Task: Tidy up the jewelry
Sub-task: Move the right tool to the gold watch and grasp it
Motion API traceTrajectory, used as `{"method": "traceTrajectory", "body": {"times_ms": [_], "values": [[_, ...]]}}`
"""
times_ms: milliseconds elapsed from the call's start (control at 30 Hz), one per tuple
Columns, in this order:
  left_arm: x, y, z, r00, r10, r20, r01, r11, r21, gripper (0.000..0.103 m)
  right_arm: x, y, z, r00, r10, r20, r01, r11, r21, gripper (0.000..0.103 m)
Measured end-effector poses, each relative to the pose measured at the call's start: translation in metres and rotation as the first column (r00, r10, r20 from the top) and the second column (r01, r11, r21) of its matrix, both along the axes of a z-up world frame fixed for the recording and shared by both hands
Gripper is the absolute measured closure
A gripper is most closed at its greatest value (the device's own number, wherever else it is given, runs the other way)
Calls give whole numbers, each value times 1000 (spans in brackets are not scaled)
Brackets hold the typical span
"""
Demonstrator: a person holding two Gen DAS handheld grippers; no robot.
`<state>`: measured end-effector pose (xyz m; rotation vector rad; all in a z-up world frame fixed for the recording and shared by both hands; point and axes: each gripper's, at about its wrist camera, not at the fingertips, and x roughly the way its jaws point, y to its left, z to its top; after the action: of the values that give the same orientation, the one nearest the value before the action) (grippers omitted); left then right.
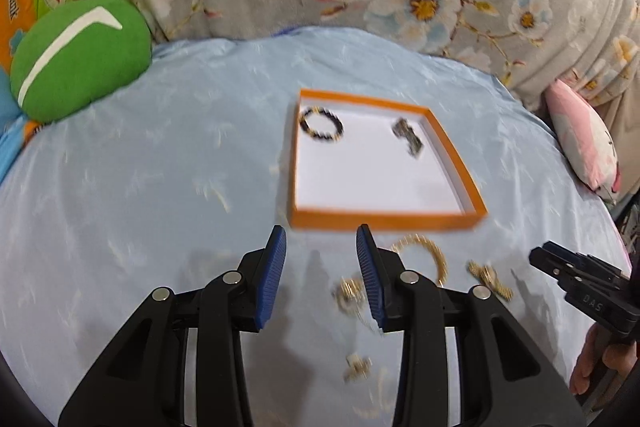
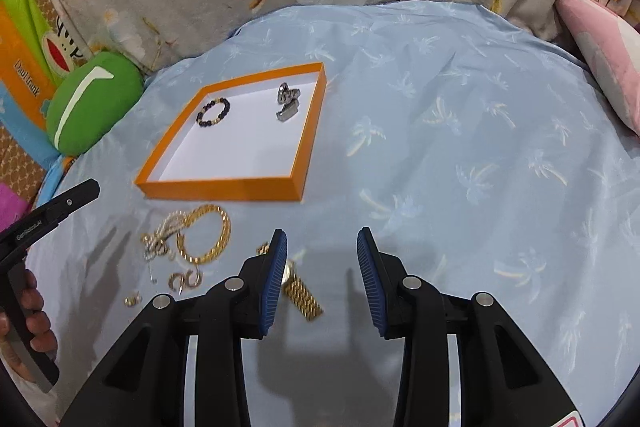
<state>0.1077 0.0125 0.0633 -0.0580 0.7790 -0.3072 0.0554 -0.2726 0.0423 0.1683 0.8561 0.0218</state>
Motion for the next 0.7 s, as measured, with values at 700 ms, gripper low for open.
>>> {"method": "traceTrajectory", "body": {"times_ms": [700], "values": [[-65,6,-39,994,14,-104,-17,999,-30,54,23,34,-32,987,147,-59,-149,988,-36,59]]}}
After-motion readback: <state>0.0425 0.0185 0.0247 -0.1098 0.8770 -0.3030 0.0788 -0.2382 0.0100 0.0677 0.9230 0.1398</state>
